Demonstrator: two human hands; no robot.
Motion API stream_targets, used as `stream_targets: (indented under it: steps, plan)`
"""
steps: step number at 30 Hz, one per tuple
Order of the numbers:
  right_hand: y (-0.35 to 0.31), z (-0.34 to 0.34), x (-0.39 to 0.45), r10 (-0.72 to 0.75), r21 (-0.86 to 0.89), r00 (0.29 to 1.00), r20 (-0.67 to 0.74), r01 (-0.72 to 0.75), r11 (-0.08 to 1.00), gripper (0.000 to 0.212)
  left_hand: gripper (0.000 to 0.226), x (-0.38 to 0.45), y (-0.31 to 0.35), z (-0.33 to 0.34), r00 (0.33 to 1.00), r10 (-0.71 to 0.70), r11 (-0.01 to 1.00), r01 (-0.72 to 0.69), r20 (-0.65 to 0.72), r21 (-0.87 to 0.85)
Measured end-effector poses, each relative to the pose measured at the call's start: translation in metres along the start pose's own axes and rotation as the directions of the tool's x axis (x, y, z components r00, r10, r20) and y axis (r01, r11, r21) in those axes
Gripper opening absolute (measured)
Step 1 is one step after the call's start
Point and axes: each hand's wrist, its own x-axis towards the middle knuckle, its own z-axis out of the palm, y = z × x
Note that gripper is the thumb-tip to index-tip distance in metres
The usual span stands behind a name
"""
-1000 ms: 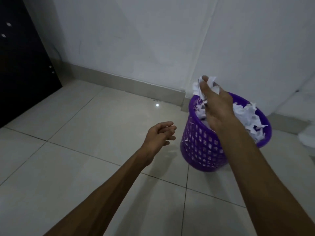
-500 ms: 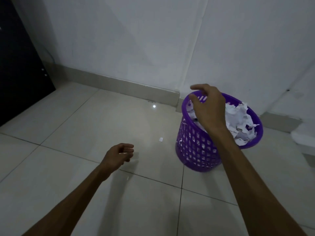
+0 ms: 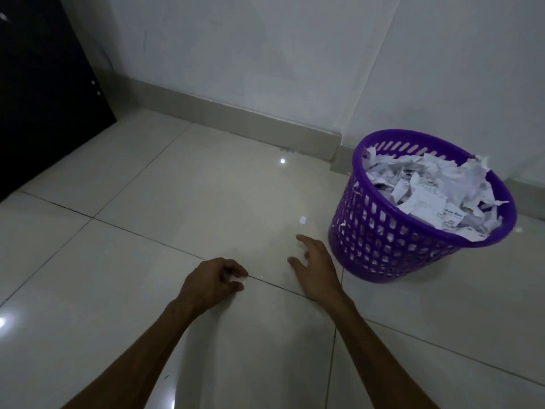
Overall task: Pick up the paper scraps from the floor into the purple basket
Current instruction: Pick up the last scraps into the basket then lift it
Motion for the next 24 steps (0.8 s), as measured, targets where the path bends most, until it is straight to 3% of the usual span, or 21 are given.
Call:
stream_targets:
  steps: [2,6,11,14,21,24]
  plan:
    - [0.018,-0.001,0.007,0.022,-0.048,0.999,0.047,-0.020,0.999,0.070,0.014,0.002,0.000,0.003,0.999,-0.008,1.000,0.008,-0.049,-0.003]
    - [0.029,-0.007,0.037,-0.003,-0.163,0.996,0.084,0.017,0.986,0.075,0.018,0.009,0.001,0.009,0.991,-0.037,0.999,0.041,-0.130,0.029]
    - [0.023,0.000,0.074,-0.013,-0.379,0.999,0.043,0.029,0.925,0.064,0.030,0.013,0.002,0.022,0.962,-0.066,0.997,0.075,-0.265,0.024]
    - [0.025,0.007,0.075,-0.095,-0.462,0.995,0.025,0.096,0.882,0.053,0.031,0.014,-0.002,0.026,0.953,-0.064,0.998,0.069,-0.295,0.006]
    - [0.035,0.048,-0.006,-0.366,-0.323,0.931,-0.016,0.341,0.883,0.055,0.023,0.011,-0.013,0.024,0.959,0.041,0.999,-0.046,-0.282,-0.010]
    - [0.039,0.055,-0.015,-0.387,-0.258,0.920,-0.068,0.358,0.897,0.046,0.023,0.013,-0.009,0.023,0.960,0.021,1.000,-0.020,-0.281,0.006]
